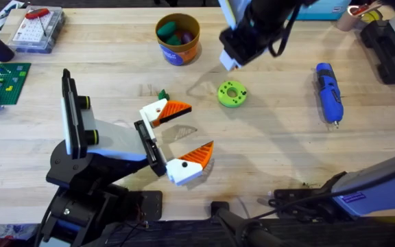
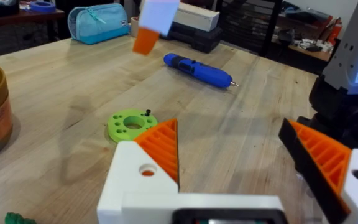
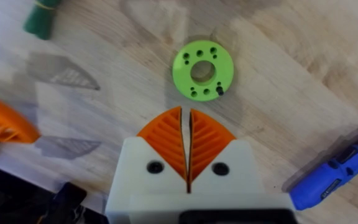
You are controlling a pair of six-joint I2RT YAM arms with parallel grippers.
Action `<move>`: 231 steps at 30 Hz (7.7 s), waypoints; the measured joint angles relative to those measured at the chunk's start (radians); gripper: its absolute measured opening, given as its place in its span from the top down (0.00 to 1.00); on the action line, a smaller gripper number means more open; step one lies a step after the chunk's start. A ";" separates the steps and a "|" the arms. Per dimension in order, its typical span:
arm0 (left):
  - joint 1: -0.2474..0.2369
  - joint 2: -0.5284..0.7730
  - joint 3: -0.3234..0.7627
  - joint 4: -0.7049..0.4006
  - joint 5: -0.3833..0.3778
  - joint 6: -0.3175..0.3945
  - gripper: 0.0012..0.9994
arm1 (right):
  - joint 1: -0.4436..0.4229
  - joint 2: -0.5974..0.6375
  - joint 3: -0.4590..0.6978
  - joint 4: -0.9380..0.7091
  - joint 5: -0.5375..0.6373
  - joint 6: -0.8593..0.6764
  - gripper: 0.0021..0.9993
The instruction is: Pick up the gripper from the table and insert it into the empty holder that is missing its gripper. Then pick up a screw, insert it into the mounting hole, and use the screwdriver to tighten it. Finally, clean up the table by picking up the vegetable and placing it into the bucket.
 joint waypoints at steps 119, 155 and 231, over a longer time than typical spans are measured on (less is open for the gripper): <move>0.000 0.004 0.002 0.004 -0.001 -0.001 0.01 | -0.109 -0.391 -0.634 0.341 -0.027 0.301 0.01; 0.000 0.004 0.002 0.004 -0.004 -0.001 0.01 | -0.181 -0.215 -0.693 0.477 -0.069 0.149 0.01; 0.000 0.004 0.002 0.004 -0.005 0.000 0.01 | -0.252 0.001 -0.537 0.467 -0.113 -0.052 0.49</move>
